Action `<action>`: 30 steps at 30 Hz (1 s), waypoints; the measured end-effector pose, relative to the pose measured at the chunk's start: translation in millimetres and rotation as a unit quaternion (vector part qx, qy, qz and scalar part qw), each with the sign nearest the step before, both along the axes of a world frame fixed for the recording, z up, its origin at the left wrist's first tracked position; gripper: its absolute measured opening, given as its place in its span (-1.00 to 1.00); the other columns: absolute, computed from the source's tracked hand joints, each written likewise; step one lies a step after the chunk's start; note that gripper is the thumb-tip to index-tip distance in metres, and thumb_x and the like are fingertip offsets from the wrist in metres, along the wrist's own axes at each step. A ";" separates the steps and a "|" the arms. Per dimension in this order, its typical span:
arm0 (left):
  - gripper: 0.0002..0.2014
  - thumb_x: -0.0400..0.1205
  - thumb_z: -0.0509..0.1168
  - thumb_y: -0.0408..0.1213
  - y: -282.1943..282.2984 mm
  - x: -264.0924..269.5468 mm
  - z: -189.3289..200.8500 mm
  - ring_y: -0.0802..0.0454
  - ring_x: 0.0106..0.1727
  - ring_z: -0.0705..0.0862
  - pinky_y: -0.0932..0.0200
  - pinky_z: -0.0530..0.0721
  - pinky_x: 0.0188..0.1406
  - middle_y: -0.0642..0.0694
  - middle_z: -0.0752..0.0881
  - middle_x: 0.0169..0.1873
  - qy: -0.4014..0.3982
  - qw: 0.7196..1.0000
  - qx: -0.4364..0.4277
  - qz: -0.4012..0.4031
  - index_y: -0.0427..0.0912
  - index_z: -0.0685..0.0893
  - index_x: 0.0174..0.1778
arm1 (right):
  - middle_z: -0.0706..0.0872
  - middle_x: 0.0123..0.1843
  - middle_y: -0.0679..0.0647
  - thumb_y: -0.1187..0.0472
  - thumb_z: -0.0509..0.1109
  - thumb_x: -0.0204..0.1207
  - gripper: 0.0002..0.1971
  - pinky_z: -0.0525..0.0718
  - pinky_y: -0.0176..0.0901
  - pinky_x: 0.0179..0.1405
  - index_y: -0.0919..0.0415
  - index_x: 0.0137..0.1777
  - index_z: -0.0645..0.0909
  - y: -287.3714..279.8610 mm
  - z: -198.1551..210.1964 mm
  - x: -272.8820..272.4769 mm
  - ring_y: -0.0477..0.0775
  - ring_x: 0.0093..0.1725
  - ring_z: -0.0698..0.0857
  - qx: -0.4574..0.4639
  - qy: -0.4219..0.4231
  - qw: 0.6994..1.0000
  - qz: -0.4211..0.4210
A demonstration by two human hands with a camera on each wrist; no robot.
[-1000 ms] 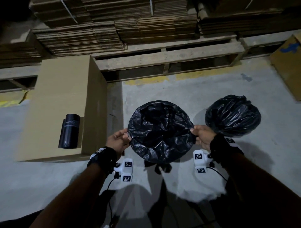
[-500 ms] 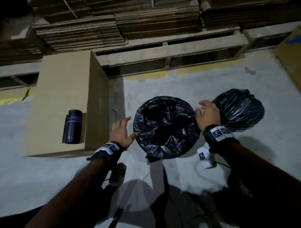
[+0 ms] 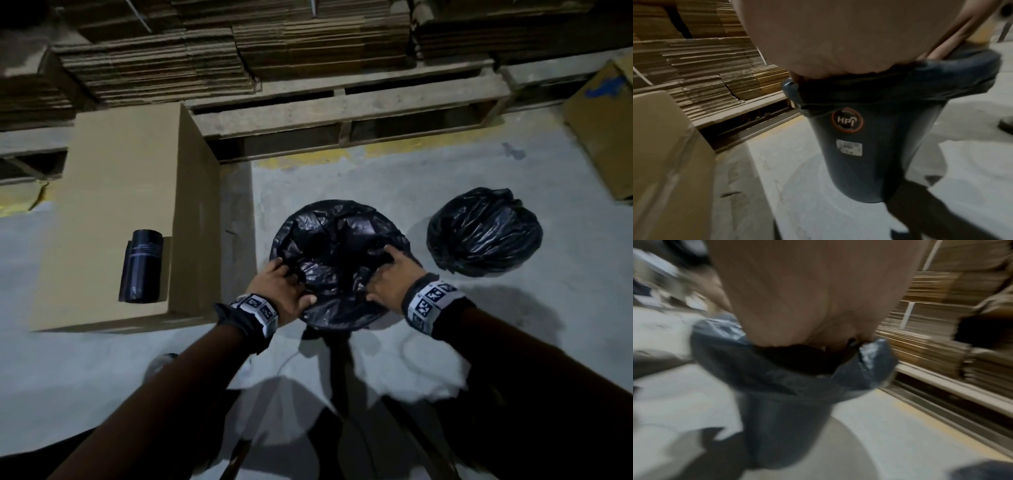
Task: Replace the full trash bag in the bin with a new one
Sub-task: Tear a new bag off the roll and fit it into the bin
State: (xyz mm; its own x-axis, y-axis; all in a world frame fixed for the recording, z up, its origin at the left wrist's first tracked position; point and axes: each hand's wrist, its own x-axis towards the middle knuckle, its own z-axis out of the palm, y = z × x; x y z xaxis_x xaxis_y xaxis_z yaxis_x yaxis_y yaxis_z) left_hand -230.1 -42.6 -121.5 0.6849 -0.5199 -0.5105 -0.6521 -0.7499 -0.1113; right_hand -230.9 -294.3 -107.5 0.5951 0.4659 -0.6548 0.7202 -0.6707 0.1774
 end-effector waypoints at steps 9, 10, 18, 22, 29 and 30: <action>-0.52 0.66 0.07 0.01 -31.2 9.6 12.2 -0.13 0.58 0.29 -0.11 0.25 0.44 -0.07 0.36 0.59 -0.014 0.998 -0.049 -0.043 0.05 0.39 0.52 | 0.70 0.30 0.14 0.04 0.11 0.59 -0.60 0.16 0.28 0.55 0.12 0.34 0.57 43.3 7.9 -19.0 0.23 0.36 0.54 0.114 -0.013 0.985 -0.129; -0.47 0.67 0.07 0.01 -29.6 15.5 10.2 -0.13 0.67 0.10 -0.16 0.13 0.53 -0.02 0.16 0.68 -0.027 0.996 -0.017 -0.083 0.05 0.28 0.60 | 0.65 0.38 0.14 -0.06 0.06 0.61 -0.52 0.20 0.26 0.51 0.12 0.42 0.48 50.1 6.0 -27.7 0.22 0.40 0.53 0.128 0.022 0.975 -0.182; -0.36 0.69 -0.12 0.17 -1.1 18.9 -0.7 -0.07 0.69 0.03 -0.23 -0.16 0.62 -0.01 0.17 0.67 -0.036 0.987 0.155 -0.021 -0.02 0.10 0.67 | 0.37 0.64 0.00 -0.44 -0.18 0.54 -0.22 -0.39 0.31 0.60 -0.03 0.63 0.26 10.3 -7.6 -16.6 0.11 0.68 0.17 -0.074 0.027 0.991 -0.107; -0.48 0.69 -0.05 0.07 -22.7 -21.5 1.3 -0.13 0.49 0.37 -0.16 0.12 0.46 -0.04 0.49 0.48 0.043 0.995 0.048 0.073 0.01 0.34 0.56 | 0.33 0.66 0.07 -0.11 -0.05 0.69 -0.45 -0.38 0.39 0.59 0.07 0.61 0.33 -1.9 6.4 7.3 0.18 0.71 0.03 -0.100 -0.059 0.992 -0.040; -0.69 0.60 0.07 -0.10 -42.5 -1.2 14.7 -0.13 0.22 0.61 -0.05 0.32 0.27 -0.05 0.73 0.06 -0.051 0.995 -0.039 -0.073 -0.05 0.69 0.05 | 0.34 0.65 0.06 -0.10 0.00 0.63 -0.47 -0.20 0.43 0.59 -0.02 0.59 0.32 25.1 -4.0 -16.4 0.21 0.66 0.13 0.034 0.040 0.983 -0.176; -0.62 0.63 0.02 -0.11 -36.7 4.9 14.4 -0.15 0.40 0.52 -0.11 0.28 0.43 -0.08 0.67 0.26 -0.033 0.996 -0.006 -0.085 -0.05 0.66 0.21 | 0.29 0.67 0.04 -0.17 -0.02 0.63 -0.46 -0.27 0.45 0.57 -0.10 0.60 0.29 23.4 -6.8 -23.6 0.23 0.67 0.10 0.004 0.064 0.983 -0.173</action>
State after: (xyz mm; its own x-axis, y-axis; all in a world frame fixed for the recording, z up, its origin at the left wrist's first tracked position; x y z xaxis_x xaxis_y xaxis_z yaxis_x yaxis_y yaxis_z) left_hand -225.1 -79.3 -107.1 0.6184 -0.6375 -0.4596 -0.7614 -0.6308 -0.1496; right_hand -254.5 -271.0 -114.3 0.6320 0.2558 -0.7316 0.4655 -0.8800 0.0945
